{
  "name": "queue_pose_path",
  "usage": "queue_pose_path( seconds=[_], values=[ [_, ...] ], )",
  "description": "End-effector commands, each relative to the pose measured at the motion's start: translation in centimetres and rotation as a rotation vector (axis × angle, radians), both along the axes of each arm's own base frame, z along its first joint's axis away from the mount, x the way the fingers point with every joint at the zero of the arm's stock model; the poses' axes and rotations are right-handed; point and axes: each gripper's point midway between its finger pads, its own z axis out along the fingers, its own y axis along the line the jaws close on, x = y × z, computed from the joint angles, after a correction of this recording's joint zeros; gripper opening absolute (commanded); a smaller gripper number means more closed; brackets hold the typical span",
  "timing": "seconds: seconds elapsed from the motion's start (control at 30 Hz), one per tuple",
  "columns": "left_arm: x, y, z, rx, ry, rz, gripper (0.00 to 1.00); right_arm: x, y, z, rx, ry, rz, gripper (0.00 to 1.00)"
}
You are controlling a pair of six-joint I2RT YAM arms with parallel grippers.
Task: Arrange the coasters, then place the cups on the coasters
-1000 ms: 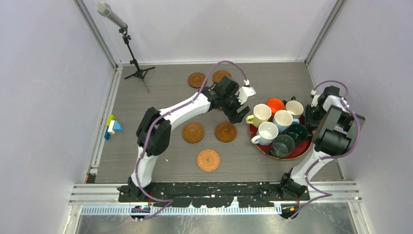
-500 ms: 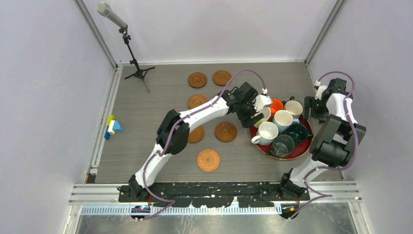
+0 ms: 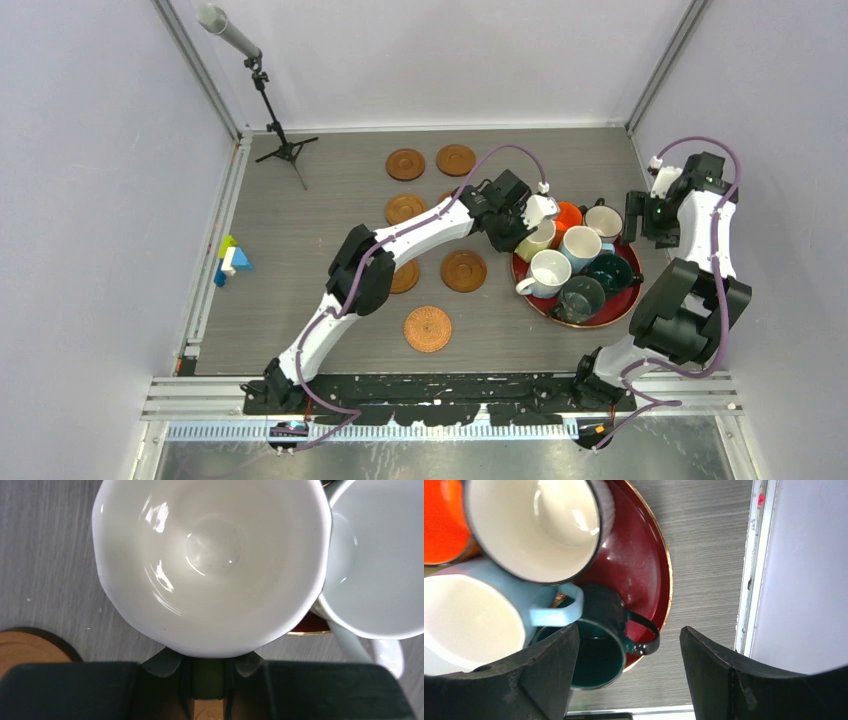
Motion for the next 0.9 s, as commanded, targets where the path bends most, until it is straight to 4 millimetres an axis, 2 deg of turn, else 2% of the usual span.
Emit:
queue_pose_path(
  seconds=[0.0,0.07,0.23,0.4,0.6,0.73,0.87],
  values=[
    [0.4,0.0,6.8,-0.105,-0.084,0.029,0.04,0.2,2.1,5.6,0.042,-0.130,0.056,0.78],
    [0.3,0.3,8.2,-0.125,-0.096,0.039,0.00,0.0,3.0,6.8,0.077,-0.156,0.067,0.78],
    [0.8,1.9,12.5,-0.182,-0.127,0.070,0.00,0.2,5.7,9.3,0.183,-0.223,0.096,0.78],
    [2.8,4.8,15.9,-0.212,-0.169,0.130,0.00,0.9,7.9,10.3,0.248,-0.241,0.122,0.78],
    [8.8,11.2,18.8,-0.200,-0.251,0.307,0.00,1.5,11.5,11.6,0.329,-0.271,0.199,0.78],
    [13.5,16.4,19.1,-0.140,-0.309,0.458,0.00,1.8,13.9,11.7,0.393,-0.274,0.254,0.79],
    [17.6,20.6,18.2,-0.135,-0.302,0.584,0.00,2.3,15.3,11.5,0.424,-0.279,0.277,0.79]
  ],
)
